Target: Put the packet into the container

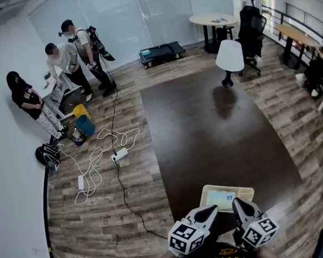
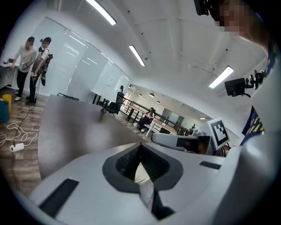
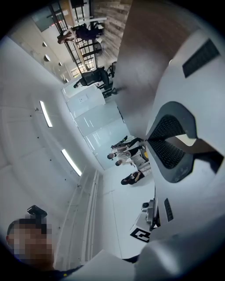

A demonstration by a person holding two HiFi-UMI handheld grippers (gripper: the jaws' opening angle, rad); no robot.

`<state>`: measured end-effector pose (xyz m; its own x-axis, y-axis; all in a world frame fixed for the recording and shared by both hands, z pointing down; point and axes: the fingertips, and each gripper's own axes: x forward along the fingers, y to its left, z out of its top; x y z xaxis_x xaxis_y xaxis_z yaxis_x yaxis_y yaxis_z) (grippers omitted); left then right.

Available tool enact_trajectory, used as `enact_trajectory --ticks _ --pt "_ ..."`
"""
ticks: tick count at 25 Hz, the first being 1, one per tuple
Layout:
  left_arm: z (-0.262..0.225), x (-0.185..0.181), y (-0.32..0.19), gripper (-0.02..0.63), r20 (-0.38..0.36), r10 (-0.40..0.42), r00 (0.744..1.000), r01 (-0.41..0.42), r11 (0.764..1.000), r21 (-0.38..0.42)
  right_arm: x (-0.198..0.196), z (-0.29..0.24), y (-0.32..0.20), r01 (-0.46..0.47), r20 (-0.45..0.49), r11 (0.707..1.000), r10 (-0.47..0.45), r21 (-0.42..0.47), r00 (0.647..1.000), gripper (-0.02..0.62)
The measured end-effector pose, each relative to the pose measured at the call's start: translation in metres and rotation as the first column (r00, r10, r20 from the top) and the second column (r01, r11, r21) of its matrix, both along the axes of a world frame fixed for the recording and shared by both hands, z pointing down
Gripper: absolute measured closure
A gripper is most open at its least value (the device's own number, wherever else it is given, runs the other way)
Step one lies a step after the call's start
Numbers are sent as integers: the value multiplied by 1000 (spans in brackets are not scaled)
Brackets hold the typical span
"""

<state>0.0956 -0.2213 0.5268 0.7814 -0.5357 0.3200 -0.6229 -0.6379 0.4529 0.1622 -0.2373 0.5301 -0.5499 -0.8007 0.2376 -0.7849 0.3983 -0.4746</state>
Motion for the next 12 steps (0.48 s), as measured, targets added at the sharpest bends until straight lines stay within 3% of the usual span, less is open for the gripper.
enact_trajectory --ticks 12 --pt "-2 -2 1 606 -8 4 1000 -4 1000 13 -9 -7 4 42 -77 998 -38 48 996 584"
